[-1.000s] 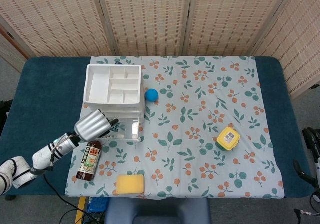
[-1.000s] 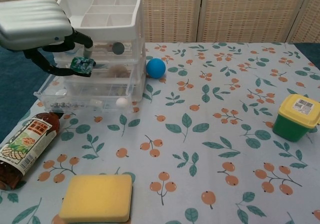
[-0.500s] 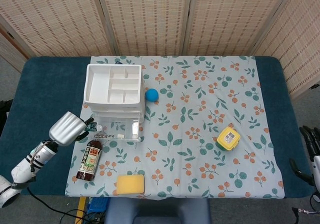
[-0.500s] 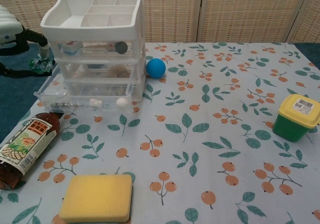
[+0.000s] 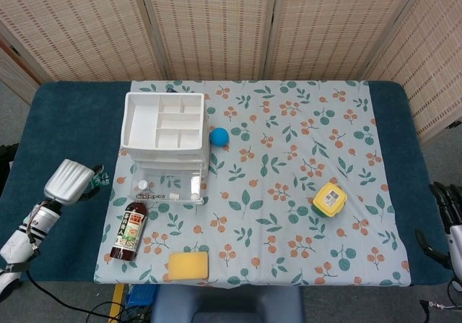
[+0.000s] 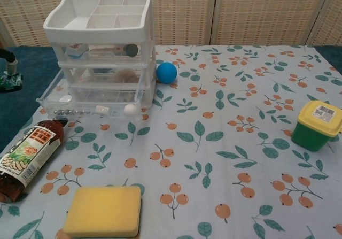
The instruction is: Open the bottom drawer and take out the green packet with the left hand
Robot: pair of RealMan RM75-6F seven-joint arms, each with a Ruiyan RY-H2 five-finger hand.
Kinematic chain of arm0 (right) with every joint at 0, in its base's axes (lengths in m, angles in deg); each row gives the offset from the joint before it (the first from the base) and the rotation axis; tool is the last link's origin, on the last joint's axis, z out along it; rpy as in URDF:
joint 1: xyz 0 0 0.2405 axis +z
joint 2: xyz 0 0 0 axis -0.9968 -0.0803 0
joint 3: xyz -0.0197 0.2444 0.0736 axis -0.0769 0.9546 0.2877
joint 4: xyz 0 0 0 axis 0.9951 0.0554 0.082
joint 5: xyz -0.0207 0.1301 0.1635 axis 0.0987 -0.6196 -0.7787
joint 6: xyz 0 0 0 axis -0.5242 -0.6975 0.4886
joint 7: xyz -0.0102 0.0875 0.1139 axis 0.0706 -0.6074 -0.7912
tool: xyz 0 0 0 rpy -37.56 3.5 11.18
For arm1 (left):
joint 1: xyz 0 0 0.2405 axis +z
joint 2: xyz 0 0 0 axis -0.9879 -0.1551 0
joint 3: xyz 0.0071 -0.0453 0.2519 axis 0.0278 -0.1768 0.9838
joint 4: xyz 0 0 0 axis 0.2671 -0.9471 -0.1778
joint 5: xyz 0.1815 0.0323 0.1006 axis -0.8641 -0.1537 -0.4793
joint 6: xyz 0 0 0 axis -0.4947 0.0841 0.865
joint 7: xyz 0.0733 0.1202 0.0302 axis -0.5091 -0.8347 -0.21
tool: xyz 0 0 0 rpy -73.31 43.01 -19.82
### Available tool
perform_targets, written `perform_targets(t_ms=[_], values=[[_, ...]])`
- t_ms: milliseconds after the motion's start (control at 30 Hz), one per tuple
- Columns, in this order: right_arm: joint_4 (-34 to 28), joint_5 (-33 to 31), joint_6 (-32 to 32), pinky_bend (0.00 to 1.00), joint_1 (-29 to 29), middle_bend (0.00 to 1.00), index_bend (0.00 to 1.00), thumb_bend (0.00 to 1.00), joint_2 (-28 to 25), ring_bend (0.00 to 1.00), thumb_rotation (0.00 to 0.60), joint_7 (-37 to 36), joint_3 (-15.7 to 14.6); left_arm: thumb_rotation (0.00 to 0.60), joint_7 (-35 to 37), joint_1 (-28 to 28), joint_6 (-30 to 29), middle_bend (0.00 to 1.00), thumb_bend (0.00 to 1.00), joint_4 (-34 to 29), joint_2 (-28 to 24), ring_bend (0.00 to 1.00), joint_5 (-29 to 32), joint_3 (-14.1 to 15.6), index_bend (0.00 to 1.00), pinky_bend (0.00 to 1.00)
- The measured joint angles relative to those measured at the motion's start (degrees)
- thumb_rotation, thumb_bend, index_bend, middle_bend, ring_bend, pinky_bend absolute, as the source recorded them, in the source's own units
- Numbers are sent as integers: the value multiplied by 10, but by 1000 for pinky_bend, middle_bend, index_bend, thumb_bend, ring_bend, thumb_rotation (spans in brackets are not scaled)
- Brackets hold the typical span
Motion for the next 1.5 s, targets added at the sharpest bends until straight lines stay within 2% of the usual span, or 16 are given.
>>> perform_targets(t_ms=[167, 667, 767, 967, 1100, 1333, 1433, 1500], values=[[-4, -2, -3, 0, -3, 68, 0, 364, -1, 0, 600, 5, -1, 600, 6, 1, 56, 895, 284, 8, 11, 1000, 38, -10, 467, 1000], [-10, -10, -6, 0, -9, 68, 0, 364, -3, 0, 600, 11, -2, 600, 13, -19, 116, 895, 285, 34, 66, 1000, 49, -29, 446, 1000], [-9, -11, -3, 0, -8, 68, 0, 364, -2, 0, 600, 11, -1, 600, 22, -21, 127, 895, 285, 33, 70, 1000, 52, -31, 379, 1000], [-8, -13, 0, 0, -5, 68, 0, 365, -2, 0, 600, 11, 1, 600, 27, -19, 131, 859, 285, 12, 65, 987, 59, -35, 118, 1000], [-8, -13, 3, 0, -3, 68, 0, 364, -3, 0, 600, 10, 1, 600, 18, -9, 116, 807, 284, -5, 56, 926, 67, -41, 45, 1000], [-9, -13, 10, 0, 0, 68, 0, 365, -8, 0, 600, 10, 1, 600, -5, 24, 66, 714, 285, -64, 23, 809, 116, -69, 45, 1000], [-9, -14, 15, 0, 2, 68, 0, 364, -10, 0, 600, 9, 0, 600, -21, 43, 44, 651, 284, -103, 4, 715, 147, -81, 68, 980], [-9, -12, 17, 0, 3, 68, 0, 364, -9, 0, 600, 8, -2, 600, -30, 56, 32, 560, 284, -131, -9, 580, 166, -86, 85, 892]])
